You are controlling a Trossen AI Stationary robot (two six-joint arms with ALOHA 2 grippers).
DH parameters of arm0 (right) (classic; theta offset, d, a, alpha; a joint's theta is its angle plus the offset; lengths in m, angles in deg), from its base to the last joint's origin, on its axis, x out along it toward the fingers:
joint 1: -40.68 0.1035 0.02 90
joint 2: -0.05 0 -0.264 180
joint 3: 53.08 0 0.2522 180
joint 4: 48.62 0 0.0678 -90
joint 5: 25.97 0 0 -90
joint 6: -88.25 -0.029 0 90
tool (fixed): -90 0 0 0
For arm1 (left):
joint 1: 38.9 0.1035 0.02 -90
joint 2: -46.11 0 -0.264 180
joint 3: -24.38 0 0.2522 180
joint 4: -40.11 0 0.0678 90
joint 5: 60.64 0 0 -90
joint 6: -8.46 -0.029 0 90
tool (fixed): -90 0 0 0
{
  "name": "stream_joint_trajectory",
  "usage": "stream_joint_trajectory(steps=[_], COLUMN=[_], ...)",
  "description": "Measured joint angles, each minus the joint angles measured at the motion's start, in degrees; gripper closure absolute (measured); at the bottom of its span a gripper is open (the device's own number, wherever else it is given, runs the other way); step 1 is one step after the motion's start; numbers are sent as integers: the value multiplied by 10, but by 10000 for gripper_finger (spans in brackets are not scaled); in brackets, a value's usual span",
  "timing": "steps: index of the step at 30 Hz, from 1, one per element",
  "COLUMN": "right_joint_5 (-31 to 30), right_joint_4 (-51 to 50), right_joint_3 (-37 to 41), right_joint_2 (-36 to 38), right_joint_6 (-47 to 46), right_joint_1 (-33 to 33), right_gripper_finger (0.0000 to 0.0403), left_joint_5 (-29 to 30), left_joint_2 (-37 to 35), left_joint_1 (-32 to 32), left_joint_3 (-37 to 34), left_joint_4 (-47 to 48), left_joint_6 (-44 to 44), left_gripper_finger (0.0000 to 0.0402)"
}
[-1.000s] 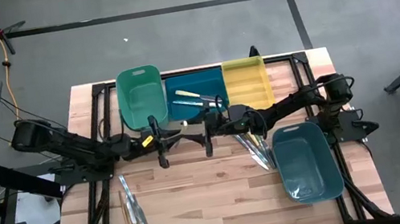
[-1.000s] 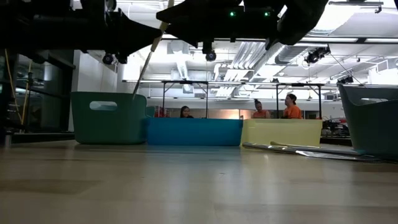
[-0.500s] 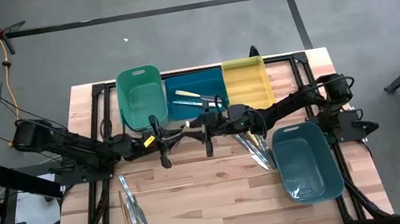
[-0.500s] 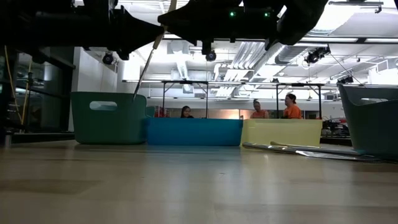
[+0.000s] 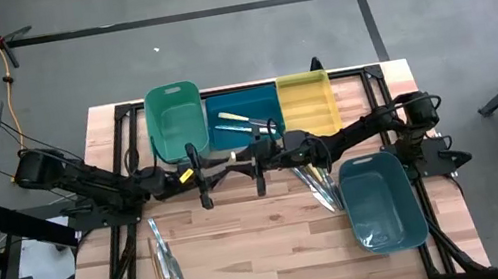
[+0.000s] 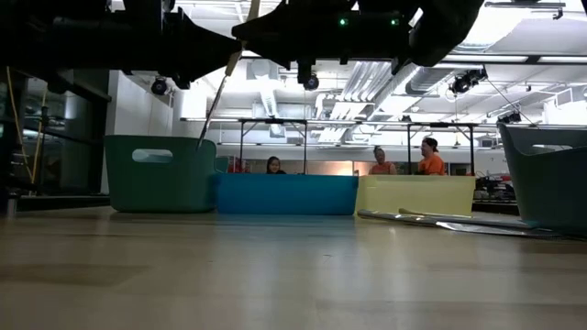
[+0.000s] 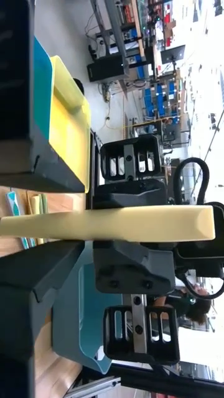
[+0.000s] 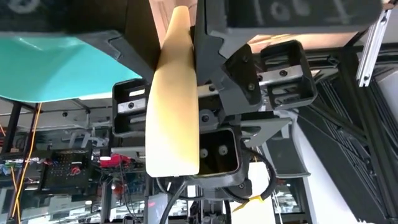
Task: Sort silverware by color (type)
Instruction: Put the yellow knife into the blue bin
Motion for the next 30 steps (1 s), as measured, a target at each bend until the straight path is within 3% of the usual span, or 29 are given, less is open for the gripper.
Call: stream_joint_trajectory(steps=[8, 15, 23, 30], right_joint_5=[-2, -94, -114, -95], right_joint_4=[-92, -151, -42, 43], right_joint_3=[1, 36, 165, 223], right_joint_2=[41, 82, 188, 223], right_joint_6=[14, 46, 14, 2], right_joint_1=[-7, -9, -28, -25], right_gripper_finger=[335, 335, 335, 335], left_joint_5=[0, 0, 3, 3], left_joint_2=[-51, -185, -341, -372], left_joint_1=[0, 0, 0, 0], left_joint_3=[-1, 0, 0, -1], left_joint_4=[75, 263, 420, 446], left_joint_6=[1, 10, 41, 41], left_gripper_finger=[252, 253, 255, 257])
